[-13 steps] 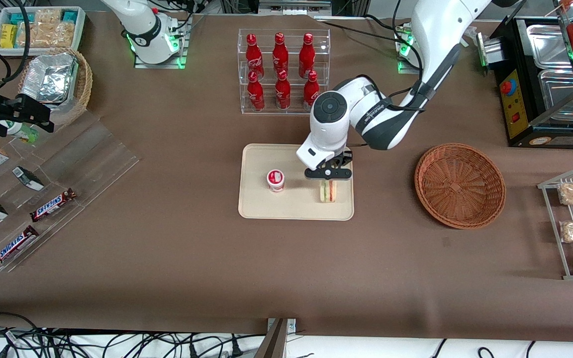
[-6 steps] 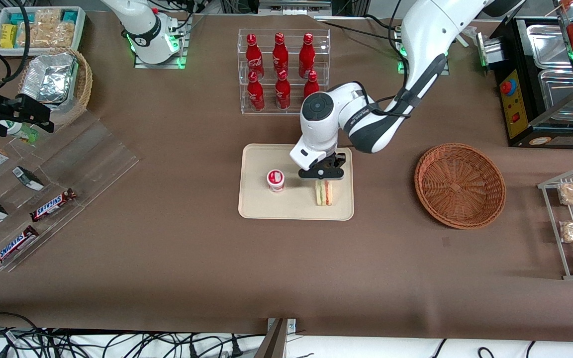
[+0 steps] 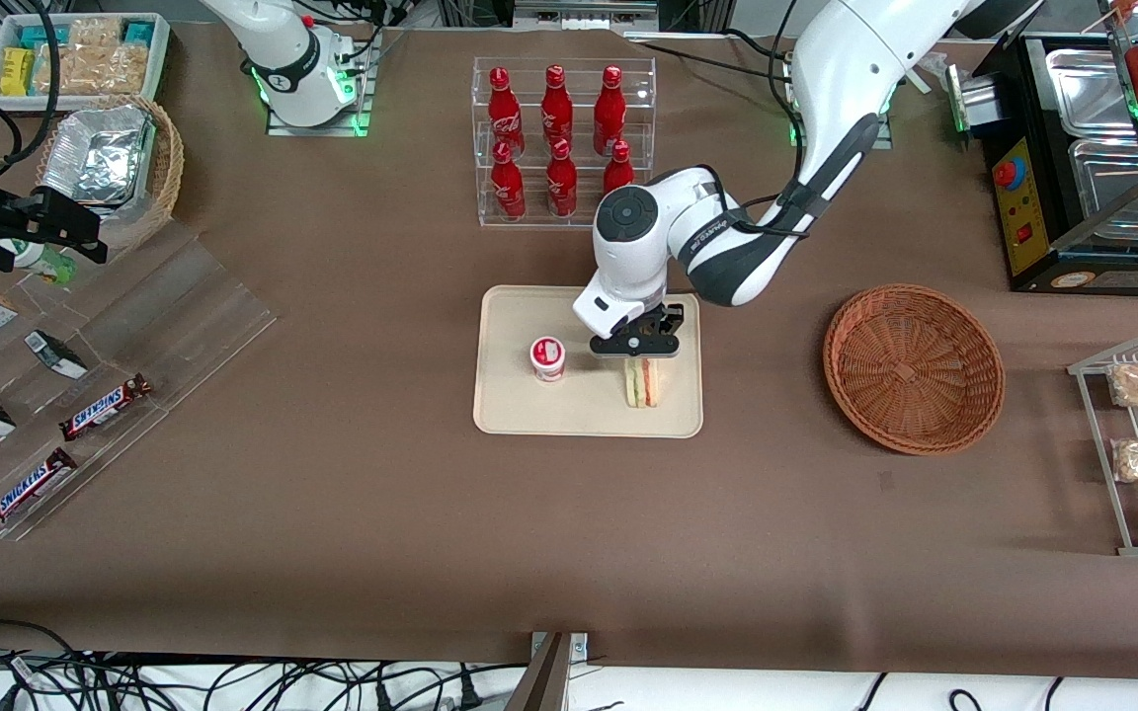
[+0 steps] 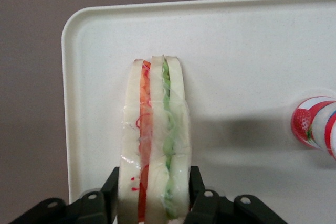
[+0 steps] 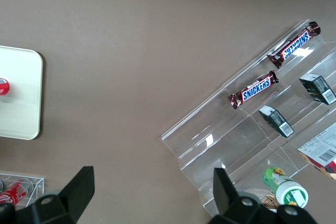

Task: Place sandwich from basket to tray
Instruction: 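Lower the sandwich onto the tray beside the red-and-white cup, then open the left gripper to release the sandwich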

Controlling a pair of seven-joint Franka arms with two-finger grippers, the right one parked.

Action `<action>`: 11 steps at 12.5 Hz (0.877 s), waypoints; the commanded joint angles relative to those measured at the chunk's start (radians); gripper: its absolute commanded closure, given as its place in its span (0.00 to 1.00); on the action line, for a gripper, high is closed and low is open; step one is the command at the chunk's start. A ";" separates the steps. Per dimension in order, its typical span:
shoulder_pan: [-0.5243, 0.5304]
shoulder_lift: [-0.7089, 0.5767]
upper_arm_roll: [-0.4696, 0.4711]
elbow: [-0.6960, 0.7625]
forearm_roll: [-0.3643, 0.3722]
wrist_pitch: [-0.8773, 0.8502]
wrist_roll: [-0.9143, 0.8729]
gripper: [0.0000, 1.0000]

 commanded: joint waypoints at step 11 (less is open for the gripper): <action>0.055 -0.076 -0.006 0.371 -0.165 -0.430 -0.013 0.00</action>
